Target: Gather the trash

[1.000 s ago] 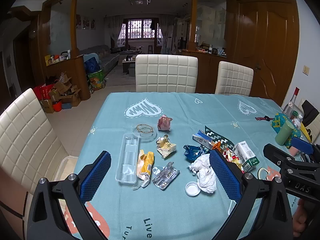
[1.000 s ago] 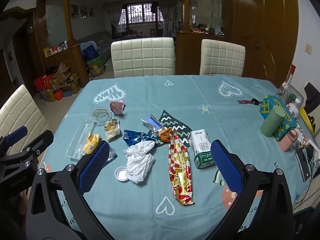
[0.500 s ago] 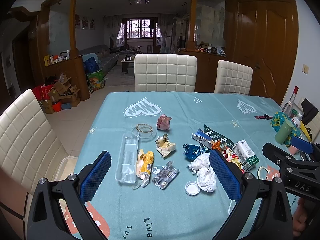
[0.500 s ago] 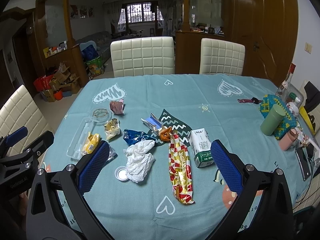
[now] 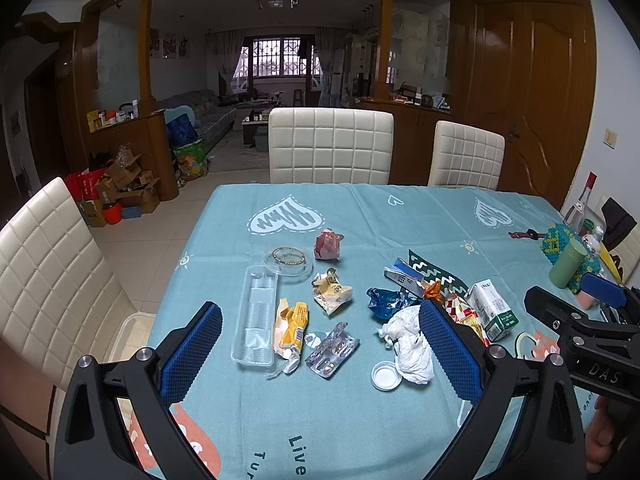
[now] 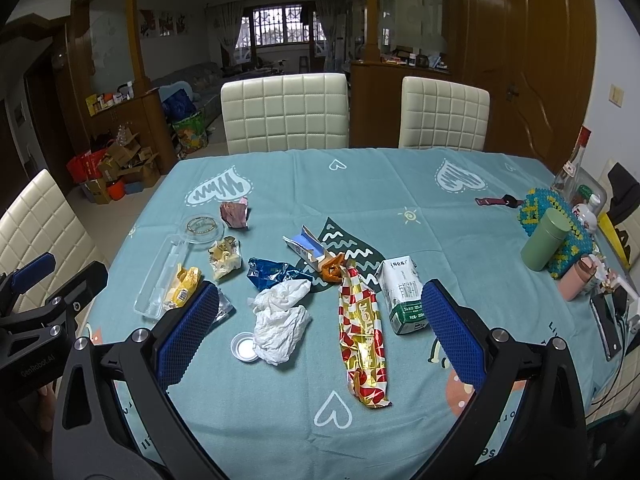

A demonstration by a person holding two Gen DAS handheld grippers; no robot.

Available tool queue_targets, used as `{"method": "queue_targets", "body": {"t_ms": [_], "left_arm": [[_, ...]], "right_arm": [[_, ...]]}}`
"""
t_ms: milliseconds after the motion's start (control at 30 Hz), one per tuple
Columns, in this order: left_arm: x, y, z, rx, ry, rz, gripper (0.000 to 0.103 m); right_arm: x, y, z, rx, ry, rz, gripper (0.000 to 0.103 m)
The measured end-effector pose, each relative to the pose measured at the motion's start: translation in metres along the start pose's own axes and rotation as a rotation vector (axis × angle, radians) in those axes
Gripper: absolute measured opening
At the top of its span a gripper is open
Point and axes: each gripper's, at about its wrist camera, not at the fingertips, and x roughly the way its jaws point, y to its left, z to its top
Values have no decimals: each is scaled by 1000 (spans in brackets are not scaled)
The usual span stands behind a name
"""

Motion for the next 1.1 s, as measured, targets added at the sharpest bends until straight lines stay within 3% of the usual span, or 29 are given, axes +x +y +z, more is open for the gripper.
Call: {"method": "queue_targets", "body": {"t_ms": [1100], "left_arm": [[11, -13, -7, 3, -23, -20, 96]], "right_arm": [[4, 0, -3, 18, 24, -20, 100]]}}
